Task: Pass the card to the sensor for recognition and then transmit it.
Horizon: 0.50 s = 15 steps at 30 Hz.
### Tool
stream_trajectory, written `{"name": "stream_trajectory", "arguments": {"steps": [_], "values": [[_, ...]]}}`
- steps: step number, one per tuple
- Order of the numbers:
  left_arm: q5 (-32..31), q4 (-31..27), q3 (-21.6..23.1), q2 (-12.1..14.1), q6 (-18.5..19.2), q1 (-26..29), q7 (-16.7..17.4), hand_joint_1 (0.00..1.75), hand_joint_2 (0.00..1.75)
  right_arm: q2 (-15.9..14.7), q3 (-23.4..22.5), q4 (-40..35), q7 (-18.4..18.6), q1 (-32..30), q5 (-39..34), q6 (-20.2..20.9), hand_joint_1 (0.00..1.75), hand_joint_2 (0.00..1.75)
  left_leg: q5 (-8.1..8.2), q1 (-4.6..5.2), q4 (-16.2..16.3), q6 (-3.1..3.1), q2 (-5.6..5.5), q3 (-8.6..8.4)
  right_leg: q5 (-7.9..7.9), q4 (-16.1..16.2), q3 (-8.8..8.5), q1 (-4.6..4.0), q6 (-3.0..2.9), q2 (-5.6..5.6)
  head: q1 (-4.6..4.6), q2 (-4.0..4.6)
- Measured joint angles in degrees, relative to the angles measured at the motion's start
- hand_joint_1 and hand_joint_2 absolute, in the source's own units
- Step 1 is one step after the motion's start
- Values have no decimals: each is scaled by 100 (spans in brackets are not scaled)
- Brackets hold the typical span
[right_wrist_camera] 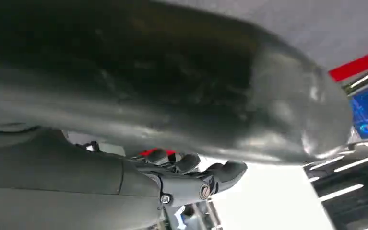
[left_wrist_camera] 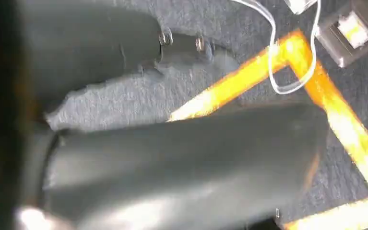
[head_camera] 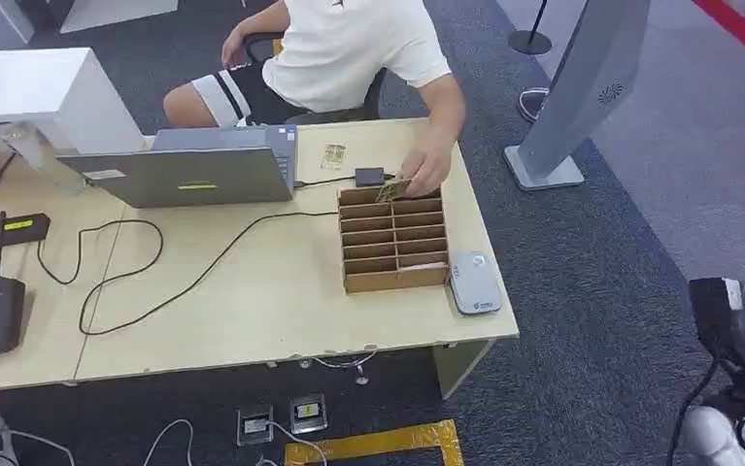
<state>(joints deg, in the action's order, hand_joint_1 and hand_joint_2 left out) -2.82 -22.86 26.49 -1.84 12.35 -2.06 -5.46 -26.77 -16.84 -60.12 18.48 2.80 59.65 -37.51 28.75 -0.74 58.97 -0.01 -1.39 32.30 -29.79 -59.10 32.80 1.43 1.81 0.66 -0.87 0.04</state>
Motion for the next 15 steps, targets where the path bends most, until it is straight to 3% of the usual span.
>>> {"name": "stream_trajectory", "arguments": {"steps": [3,5,7,8,15], "values": [[9,35,-142,-24,0,7,0,0,0,450,-791,238,-566,-34,149,0,0,0,1,0,0,-1,6,-1,-1,0,8,0,-1,7,4,0],[79,68,-253,-48,0,6,0,0,0,892,-1626,566,-1095,-14,409,0,0,0,3,-3,-1,-4,19,-2,-3,0,7,-2,-3,15,4,0],[118,87,-271,-52,0,7,18,0,0,1227,-2225,823,-1371,-24,548,0,0,0,6,-3,-1,-8,20,0,-5,-1,8,-2,-6,16,4,0],[129,96,-291,-52,0,8,35,0,0,1381,-2487,933,-1484,-29,630,0,0,175,8,-3,-2,-10,23,-1,-5,-2,10,-2,-6,18,7,0],[273,125,-369,-57,0,5,98,0,0,2185,-3888,1655,-1991,-22,1142,0,0,175,14,-8,-4,-13,36,-2,-7,-2,11,-7,-9,34,7,0]]}}
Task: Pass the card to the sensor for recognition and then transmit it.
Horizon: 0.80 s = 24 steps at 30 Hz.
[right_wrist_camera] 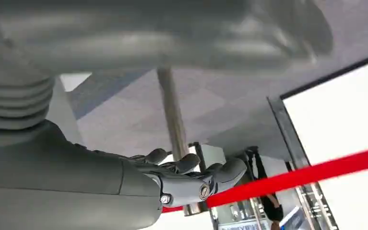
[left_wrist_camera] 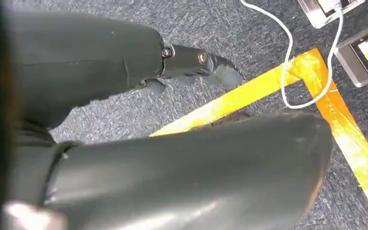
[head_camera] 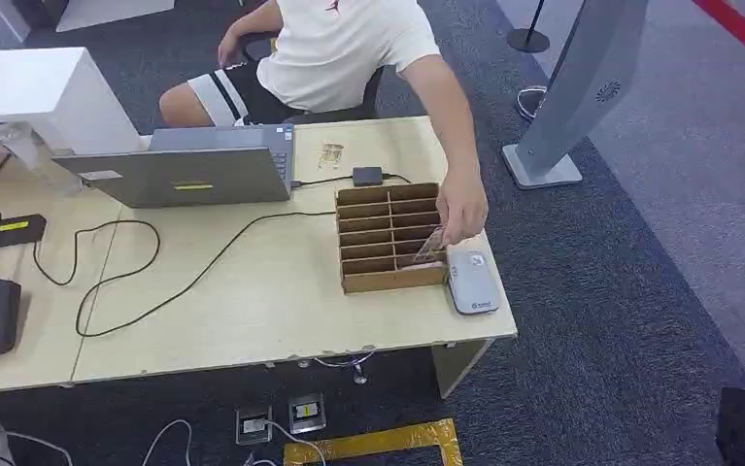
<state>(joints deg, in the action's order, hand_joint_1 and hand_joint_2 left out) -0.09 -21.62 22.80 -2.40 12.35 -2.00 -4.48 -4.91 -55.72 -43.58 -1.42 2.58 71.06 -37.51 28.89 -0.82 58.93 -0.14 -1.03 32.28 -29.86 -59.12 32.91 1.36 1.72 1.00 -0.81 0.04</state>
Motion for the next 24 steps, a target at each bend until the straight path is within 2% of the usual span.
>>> {"name": "stream_trajectory", "arguments": {"steps": [3,7,10,14,16,19,20,22,24], "values": [[83,4,2,0,0,1,107,0,0,273,-492,359,-6,81,264,-2,0,175,0,0,0,0,1,0,-1,-1,-1,0,-1,3,0,0],[331,11,50,2,0,4,240,0,0,487,-958,1030,90,217,231,0,0,175,0,-1,-1,0,1,0,-1,-2,-2,-1,-1,3,-2,0],[502,11,210,15,0,7,343,0,0,531,-1173,1632,190,324,316,0,0,175,0,-1,-1,0,1,0,-1,-3,-4,-1,-1,2,0,0],[787,4,459,63,0,10,546,0,0,568,-1239,2364,586,439,762,30,0,175,0,-2,-1,0,1,-1,-1,-3,-4,-2,-1,3,-4,0],[994,-39,644,113,0,14,690,0,0,574,-1239,2765,886,485,1014,368,0,175,0,-2,-1,0,0,-2,-2,-3,-6,-2,-4,1,-2,0],[1263,-172,1035,251,0,29,852,0,0,614,-1254,3245,1451,538,1478,1505,0,175,-1,-3,-1,-1,0,-1,-3,-6,-5,-4,-4,1,-2,0],[1349,-241,1223,313,0,29,903,0,0,629,-1252,3375,1575,550,1637,1728,0,175,-1,-4,-1,-1,0,-1,-3,-6,-5,-4,-4,0,-2,0],[1425,-375,1594,439,-2,28,986,0,0,658,-1142,3609,1699,563,1827,1878,0,175,-1,-4,-1,-1,0,-1,-3,-9,-5,-4,-5,0,-2,0],[1545,-507,1956,557,0,10,1280,0,0,668,-935,3798,1764,587,1879,1867,0,175,-1,-3,-1,-2,0,-3,-3,-9,-6,-3,-5,1,0,0]]}}
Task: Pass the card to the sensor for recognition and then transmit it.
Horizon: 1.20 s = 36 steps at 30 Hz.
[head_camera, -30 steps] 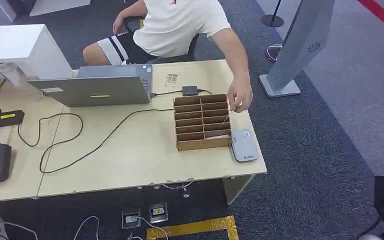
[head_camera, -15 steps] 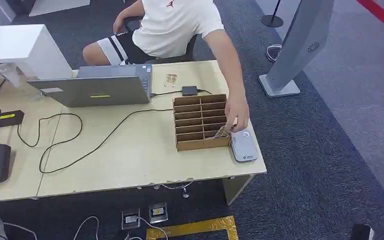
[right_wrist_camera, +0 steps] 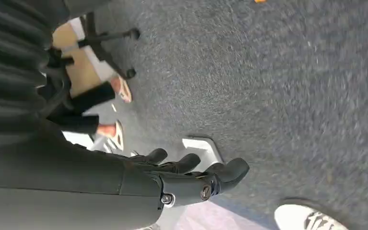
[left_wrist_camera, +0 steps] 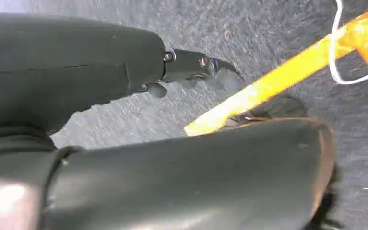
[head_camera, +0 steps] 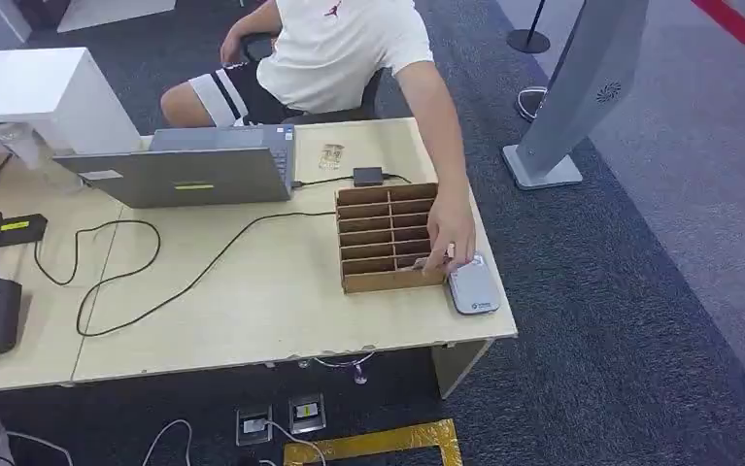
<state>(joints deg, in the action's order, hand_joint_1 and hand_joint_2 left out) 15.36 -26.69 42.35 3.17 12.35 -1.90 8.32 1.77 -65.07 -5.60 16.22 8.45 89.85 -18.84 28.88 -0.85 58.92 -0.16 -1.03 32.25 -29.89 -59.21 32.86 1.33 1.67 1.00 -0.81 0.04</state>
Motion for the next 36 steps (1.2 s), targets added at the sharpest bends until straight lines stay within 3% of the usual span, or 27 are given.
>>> {"name": "stream_trajectory", "arguments": {"steps": [3,10,11,25,36], "values": [[195,-127,365,182,0,-49,243,0,0,15,149,96,24,27,22,-9,0,175,-1,0,0,-1,0,-2,0,0,-3,0,0,-1,-2,0],[35,-197,599,274,-4,-80,-65,0,0,50,295,254,109,36,22,24,0,175,-1,1,0,-1,0,-4,0,1,-5,1,0,0,-4,0],[31,-197,608,271,-4,-79,-72,0,0,50,309,271,109,36,22,28,0,0,-1,1,0,-1,0,-4,0,1,-5,1,0,1,-2,0],[149,-197,792,254,-4,-81,-48,0,0,74,505,389,125,43,22,26,0,0,-1,1,0,-1,0,-5,0,0,-5,1,0,1,-2,0],[452,-339,1220,422,-4,-121,337,0,0,81,626,429,112,54,22,-31,0,0,-1,1,0,-2,0,-6,0,0,-6,1,0,0,-4,0]]}}
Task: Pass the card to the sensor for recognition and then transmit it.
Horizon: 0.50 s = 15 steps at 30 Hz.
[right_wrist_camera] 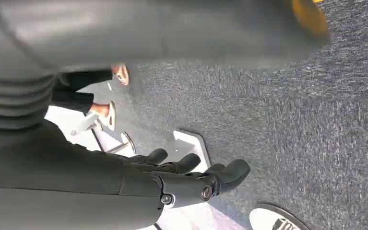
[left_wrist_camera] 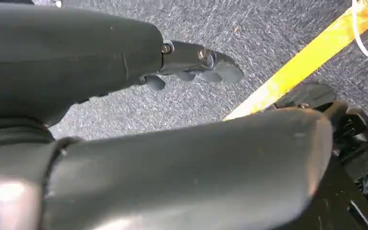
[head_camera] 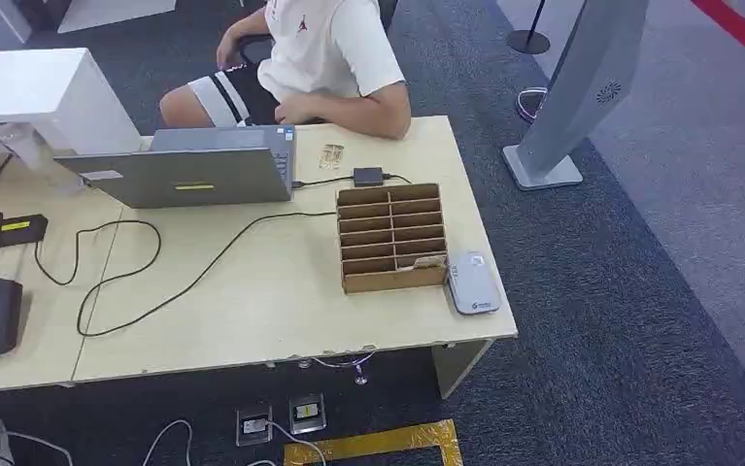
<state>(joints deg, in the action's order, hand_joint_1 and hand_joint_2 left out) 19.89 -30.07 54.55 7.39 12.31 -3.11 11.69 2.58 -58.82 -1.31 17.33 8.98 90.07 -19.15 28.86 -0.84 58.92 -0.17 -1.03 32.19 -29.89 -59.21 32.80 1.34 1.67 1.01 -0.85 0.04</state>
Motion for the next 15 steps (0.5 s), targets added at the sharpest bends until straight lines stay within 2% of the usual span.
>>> {"name": "stream_trajectory", "arguments": {"steps": [3,5,7,15], "values": [[26,-46,98,26,0,-6,-40,0,0,0,7,4,15,0,0,-13,0,0,0,0,0,0,0,0,0,0,0,0,0,0,0,0],[-63,-48,101,24,0,-7,-242,0,0,0,55,7,31,0,0,-20,0,0,0,0,0,0,0,0,0,1,-1,0,0,0,-2,0],[-111,-42,101,-11,0,-10,-306,0,0,0,74,7,33,2,0,-22,0,0,0,1,0,0,0,0,0,1,-1,1,0,0,2,0],[-280,15,79,-96,0,-29,-417,0,0,2,76,17,31,2,0,-15,0,0,0,0,0,0,0,0,0,1,0,0,0,0,0,0]]}}
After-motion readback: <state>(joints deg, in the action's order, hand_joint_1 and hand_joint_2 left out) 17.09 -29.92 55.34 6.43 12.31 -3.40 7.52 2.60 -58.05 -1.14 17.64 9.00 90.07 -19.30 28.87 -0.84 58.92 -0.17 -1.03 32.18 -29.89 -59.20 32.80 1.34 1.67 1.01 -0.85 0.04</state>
